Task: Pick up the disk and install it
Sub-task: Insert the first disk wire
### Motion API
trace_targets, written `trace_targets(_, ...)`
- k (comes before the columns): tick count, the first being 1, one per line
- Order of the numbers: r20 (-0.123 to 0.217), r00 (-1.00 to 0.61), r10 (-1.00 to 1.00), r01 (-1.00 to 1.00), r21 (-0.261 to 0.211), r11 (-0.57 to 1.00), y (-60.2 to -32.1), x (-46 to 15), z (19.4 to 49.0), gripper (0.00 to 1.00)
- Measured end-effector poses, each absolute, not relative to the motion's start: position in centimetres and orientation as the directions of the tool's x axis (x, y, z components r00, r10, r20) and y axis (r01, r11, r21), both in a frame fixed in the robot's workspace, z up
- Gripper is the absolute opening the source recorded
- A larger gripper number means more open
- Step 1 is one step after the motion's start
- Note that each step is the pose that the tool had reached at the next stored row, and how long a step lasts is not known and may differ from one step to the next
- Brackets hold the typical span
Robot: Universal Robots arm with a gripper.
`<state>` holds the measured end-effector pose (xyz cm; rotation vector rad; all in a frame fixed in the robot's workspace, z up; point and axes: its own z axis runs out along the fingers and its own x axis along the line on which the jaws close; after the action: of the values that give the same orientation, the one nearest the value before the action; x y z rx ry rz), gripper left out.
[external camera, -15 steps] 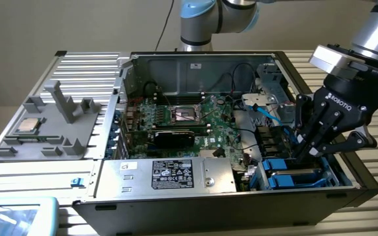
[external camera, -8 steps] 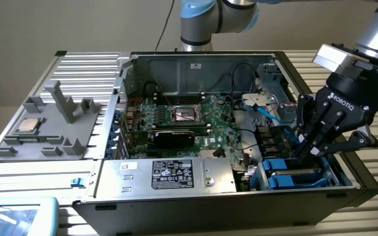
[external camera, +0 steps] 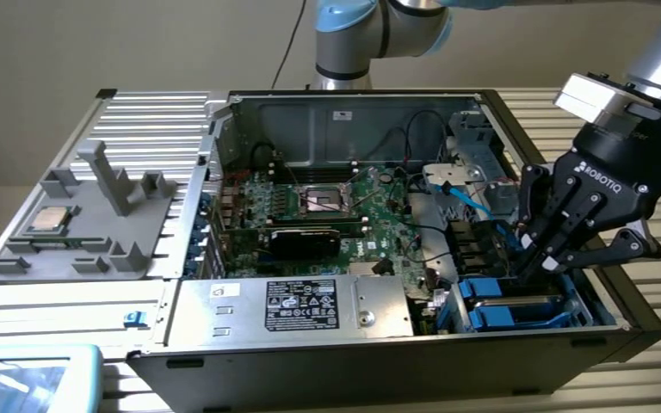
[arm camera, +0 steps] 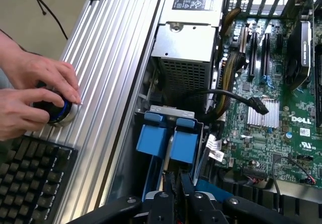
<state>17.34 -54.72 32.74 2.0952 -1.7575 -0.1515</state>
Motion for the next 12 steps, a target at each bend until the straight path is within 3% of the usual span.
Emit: trace_targets(12,0.166,0.207,-0.964,-0.913,0.386,-0.13,-54.72,17.53,32.57,0.16)
